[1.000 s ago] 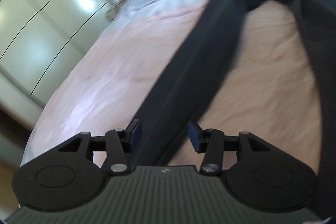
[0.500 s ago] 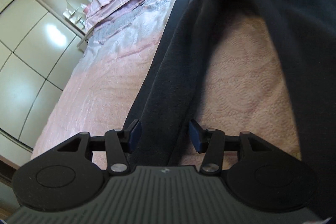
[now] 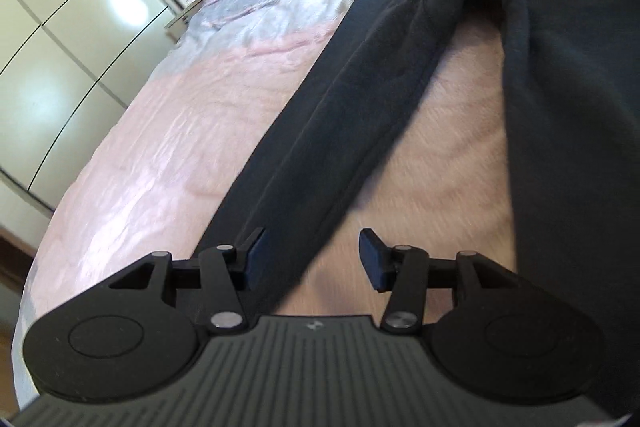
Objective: Fold clothes
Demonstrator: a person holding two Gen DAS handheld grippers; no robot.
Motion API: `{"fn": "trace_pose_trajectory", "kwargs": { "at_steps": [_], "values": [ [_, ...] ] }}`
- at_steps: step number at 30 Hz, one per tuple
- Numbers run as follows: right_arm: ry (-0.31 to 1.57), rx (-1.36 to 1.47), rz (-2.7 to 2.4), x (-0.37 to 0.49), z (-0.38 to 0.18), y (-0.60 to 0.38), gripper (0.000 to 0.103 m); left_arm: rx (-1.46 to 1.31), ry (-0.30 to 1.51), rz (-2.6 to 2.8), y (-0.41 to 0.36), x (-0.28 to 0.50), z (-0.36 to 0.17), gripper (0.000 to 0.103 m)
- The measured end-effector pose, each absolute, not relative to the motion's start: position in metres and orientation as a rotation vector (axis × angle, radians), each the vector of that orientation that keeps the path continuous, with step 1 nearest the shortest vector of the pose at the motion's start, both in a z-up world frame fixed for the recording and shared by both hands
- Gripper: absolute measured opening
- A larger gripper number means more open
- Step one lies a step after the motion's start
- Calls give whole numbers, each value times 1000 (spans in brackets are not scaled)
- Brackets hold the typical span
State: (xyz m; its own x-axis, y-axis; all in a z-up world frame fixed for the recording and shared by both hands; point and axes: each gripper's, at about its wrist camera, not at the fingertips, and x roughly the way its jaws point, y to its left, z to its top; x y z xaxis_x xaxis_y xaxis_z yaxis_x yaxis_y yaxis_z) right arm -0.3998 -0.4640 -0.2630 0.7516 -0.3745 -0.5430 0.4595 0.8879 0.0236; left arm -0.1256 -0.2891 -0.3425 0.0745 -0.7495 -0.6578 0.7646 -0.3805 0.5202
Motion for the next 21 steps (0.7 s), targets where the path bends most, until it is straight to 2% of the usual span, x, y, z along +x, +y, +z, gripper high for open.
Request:
{"fn": "trace_pose_trajectory", "kwargs": {
  "at_steps": [7, 14, 21],
  "values": [
    [740, 426, -612, -483, -300, -474, 56, 1126, 79, -1526, -209, -130, -331, 46],
    [698, 457, -676, -538, -283, -455, 56, 1069, 146, -1331, -111, -116, -312, 50],
    [665, 436, -593, -529, -279, -429, 56, 1022, 301, -1066, -4, -66, -311, 53]
  ]
}}
